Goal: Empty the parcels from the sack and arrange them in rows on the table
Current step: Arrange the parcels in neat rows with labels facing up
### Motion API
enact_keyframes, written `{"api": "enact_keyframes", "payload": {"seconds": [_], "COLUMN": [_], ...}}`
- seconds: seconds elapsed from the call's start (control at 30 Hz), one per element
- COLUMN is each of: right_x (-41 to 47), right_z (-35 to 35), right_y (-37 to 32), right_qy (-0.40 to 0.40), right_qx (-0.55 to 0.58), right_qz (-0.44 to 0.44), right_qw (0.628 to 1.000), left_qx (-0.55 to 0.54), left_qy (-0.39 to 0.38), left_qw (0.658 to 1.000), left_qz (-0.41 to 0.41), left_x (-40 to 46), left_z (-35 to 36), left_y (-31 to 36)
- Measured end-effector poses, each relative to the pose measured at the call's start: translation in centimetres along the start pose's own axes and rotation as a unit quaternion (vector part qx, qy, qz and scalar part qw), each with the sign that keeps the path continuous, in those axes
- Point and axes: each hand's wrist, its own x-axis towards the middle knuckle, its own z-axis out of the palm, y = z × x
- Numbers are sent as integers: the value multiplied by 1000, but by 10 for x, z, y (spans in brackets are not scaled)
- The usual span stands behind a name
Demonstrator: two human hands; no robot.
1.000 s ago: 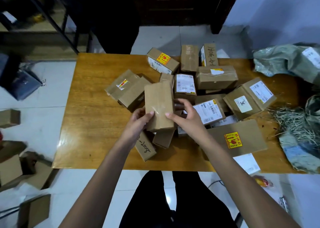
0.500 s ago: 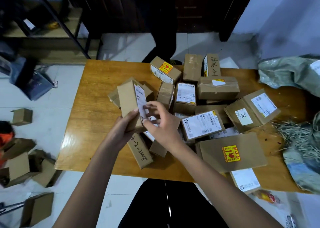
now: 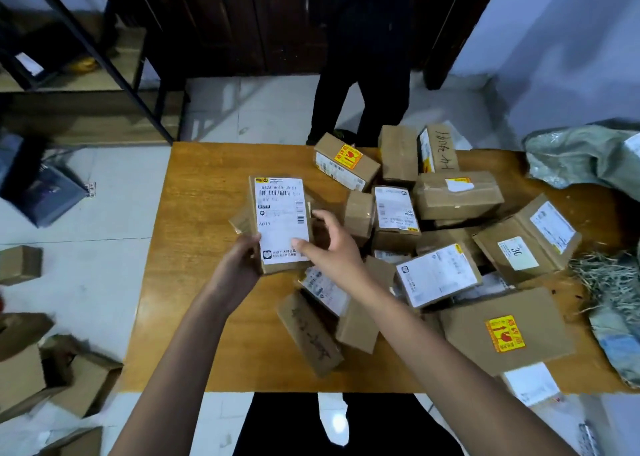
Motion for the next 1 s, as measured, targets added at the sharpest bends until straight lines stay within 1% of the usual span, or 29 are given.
{"api": "enact_keyframes", "payload": {"seconds": [0.1,0.17,0.3,0.4,0.5,0.57,0.73,0.87,1.0], "right_x": [18,31,62,92,118,132,166,186,202], "right_z": [39,67,103,127,147,158,182,194,202], "right_y": [-11,-22,-43,-53,-62,-66,-77,-84,-90], "right_qy": [38,48,39,41,44,40,6,-7,-25], "right_qx": [-18,-38,-33,-64,-92,-119,-176,-168,-148], "right_qz": [-9,-13,-13,-10,-4,-6,7,26,40], "right_qw": [999,998,999,997,995,992,984,985,988], "left_qx": [61,99,121,172,200,232,266,302,349], "left_qy": [51,57,58,86,129,149,211,231,241], "left_qw": [997,993,991,981,971,961,940,925,905], "left_qz": [10,13,5,-5,-6,5,20,11,23], "left_x": [10,14,31,55,78,90,120,138,151], "left_z": [-30,-52,-91,-121,-150,-161,-185,-198,-204], "left_y": [19,34,63,75,80,83,86,90,92]}}
